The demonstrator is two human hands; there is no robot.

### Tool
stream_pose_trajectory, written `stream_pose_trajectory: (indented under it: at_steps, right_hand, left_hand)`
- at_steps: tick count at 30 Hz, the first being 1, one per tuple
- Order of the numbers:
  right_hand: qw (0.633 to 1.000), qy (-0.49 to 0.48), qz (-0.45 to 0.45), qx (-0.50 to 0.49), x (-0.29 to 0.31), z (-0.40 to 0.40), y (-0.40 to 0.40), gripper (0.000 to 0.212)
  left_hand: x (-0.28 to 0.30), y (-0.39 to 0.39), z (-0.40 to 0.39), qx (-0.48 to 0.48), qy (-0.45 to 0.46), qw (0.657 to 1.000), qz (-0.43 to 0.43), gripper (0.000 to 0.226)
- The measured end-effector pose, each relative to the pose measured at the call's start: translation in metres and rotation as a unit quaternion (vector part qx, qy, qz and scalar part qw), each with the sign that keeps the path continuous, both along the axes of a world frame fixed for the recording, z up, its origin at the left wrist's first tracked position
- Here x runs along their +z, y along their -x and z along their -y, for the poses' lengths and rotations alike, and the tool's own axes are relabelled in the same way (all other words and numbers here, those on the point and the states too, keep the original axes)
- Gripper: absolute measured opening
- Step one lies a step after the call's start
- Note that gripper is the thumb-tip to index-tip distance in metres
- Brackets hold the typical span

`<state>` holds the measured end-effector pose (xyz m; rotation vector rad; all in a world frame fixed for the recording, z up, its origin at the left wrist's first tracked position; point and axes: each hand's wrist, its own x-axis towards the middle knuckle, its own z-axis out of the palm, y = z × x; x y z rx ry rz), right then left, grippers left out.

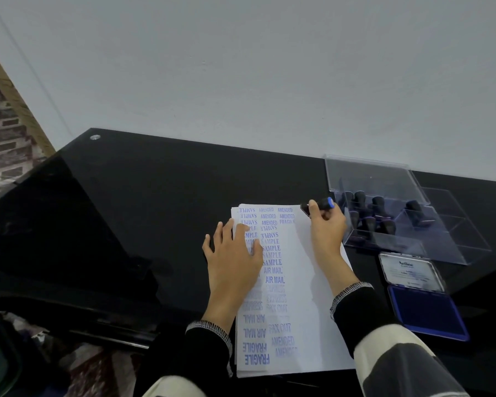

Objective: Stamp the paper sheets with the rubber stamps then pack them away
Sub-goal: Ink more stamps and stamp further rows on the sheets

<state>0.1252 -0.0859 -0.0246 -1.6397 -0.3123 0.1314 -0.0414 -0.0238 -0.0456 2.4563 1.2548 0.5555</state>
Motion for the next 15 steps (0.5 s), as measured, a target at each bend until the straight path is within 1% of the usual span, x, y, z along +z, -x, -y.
stream_pose_trajectory:
  at_steps: [1,3,6,8,10,13,15]
  right_hand:
    - [1.000,0.006,0.014,0.000,0.001,0.000,0.001,0.017]
    - [0.997,0.017,0.071,-0.006,0.004,0.001,0.006,0.015]
    - [0.989,0.013,0.149,0.003,0.012,0.008,0.019,0.006]
    - [0.989,0.005,0.150,-0.001,0.016,0.017,0.027,0.005]
    - [0.991,-0.005,0.133,-0.011,0.019,0.030,0.035,0.005]
    - [0.992,-0.018,0.122,-0.013,0.025,0.057,0.049,0.003]
    - [0.991,-0.027,0.131,-0.013,0.027,0.078,0.055,0.010]
  left_hand:
    - [0.000,0.000,0.000,-0.001,-0.001,1.000,-0.002,0.041]
    - [0.000,0.000,0.000,-0.001,-0.002,1.000,-0.007,0.041]
    - [0.002,0.001,0.001,-0.003,0.012,1.000,-0.001,0.041]
    - [0.004,0.001,0.001,-0.003,0.021,1.000,0.000,0.040]
    - [0.008,0.001,0.002,-0.009,0.015,1.000,0.011,0.033]
    - [0.014,0.003,0.006,-0.043,-0.033,0.997,0.060,0.014]
    - [0.016,0.005,0.008,-0.062,-0.062,0.994,0.070,0.012]
